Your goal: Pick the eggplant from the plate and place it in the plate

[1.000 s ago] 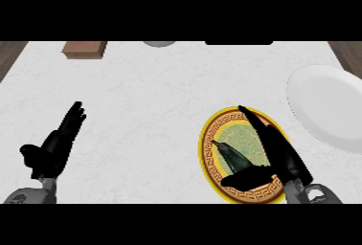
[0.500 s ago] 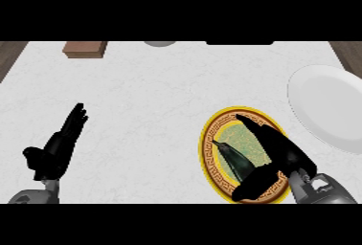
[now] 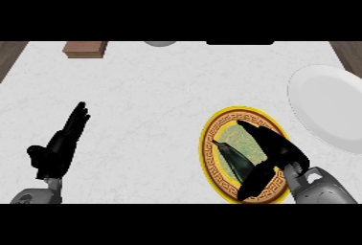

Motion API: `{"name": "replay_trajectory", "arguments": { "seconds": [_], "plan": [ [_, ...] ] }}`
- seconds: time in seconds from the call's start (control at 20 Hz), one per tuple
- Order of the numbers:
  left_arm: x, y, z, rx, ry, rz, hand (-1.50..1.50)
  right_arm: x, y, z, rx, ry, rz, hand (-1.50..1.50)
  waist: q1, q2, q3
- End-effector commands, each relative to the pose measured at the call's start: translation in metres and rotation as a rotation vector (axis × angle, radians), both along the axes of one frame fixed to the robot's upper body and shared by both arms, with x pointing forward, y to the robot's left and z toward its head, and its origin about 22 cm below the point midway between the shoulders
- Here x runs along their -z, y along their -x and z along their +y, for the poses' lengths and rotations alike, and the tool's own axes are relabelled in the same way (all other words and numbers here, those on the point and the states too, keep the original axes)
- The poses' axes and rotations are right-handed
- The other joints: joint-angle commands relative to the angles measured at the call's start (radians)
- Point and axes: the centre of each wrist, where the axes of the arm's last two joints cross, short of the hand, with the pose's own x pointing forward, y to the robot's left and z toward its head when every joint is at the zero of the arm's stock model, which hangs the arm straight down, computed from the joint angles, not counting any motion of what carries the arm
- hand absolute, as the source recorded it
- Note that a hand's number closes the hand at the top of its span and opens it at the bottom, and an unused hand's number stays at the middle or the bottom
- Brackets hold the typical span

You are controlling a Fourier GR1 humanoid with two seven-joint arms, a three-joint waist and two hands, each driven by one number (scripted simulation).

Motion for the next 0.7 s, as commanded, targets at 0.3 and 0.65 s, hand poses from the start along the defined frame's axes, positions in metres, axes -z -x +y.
{"name": "replay_trajectory", "arguments": {
  "seconds": [0.3,0.65],
  "plan": [
    [0.009,0.002,0.009,-0.013,-0.019,-0.018,0.0,0.035,-0.01,0.017,-0.014,0.095,0.127,-1.5,0.001,0.001,0.0],
    [0.007,-0.006,0.015,-0.004,-0.003,0.004,0.0,0.057,-0.011,0.009,-0.027,0.158,0.125,-1.5,-0.004,0.0,0.0]
  ]
}}
